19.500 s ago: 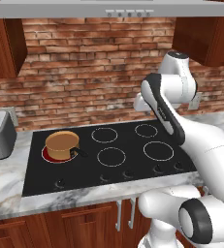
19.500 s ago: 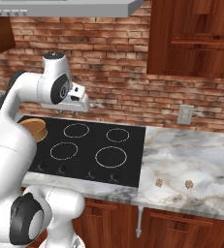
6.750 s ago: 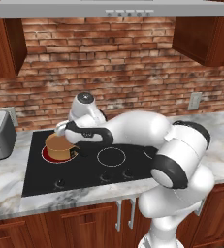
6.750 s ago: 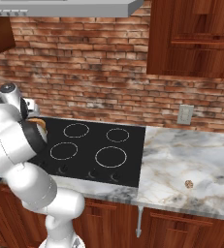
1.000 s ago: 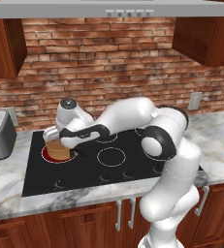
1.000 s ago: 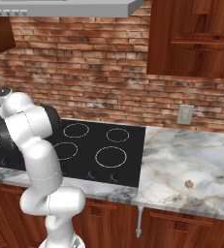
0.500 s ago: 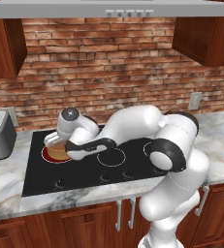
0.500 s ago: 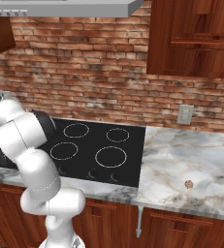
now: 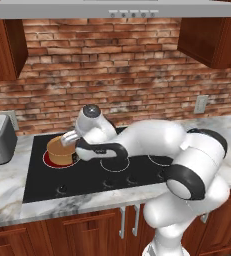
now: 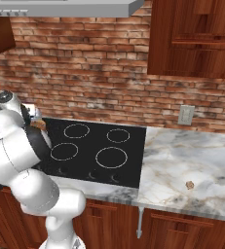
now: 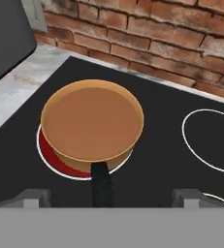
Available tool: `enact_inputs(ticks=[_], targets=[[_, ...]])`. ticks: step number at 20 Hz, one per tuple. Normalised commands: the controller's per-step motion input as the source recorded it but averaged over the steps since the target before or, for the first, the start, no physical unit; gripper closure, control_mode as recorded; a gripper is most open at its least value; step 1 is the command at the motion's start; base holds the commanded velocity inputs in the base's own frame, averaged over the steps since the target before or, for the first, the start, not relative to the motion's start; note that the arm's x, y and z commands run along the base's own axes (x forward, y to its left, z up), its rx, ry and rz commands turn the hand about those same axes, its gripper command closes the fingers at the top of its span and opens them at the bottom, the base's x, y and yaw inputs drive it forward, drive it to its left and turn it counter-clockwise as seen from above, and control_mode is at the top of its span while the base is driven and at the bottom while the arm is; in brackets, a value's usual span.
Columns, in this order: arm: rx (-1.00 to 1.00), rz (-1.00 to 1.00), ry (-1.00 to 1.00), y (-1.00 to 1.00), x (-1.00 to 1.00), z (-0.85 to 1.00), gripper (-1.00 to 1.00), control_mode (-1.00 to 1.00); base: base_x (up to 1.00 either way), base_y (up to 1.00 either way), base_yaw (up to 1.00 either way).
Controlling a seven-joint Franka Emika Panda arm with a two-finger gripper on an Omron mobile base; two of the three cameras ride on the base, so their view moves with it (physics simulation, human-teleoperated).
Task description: Pick up the sugar cube(s) and place them in the saucepan with hot chocolate.
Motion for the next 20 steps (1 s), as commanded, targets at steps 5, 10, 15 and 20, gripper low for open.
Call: enact_inputs(ticks=[5,10,15,20], targets=[[0.00,0.00,0.24,-0.80,-0.03,0.81,-1.00,-1.00,0.00,0.00,0.00],[-0.01,-0.04,0.13,-0.75,-0.36,0.07,-1.00,-1.00,0.00,0.00,0.00],[-0.04,-0.12,0.01,-0.78,-0.64,0.00,-1.00,-1.00,0.00,0.00,0.00],[-0.04,-0.12,0.00,-0.83,-0.56,0.00,-1.00,-1.00,0.00,0.00,0.00]])
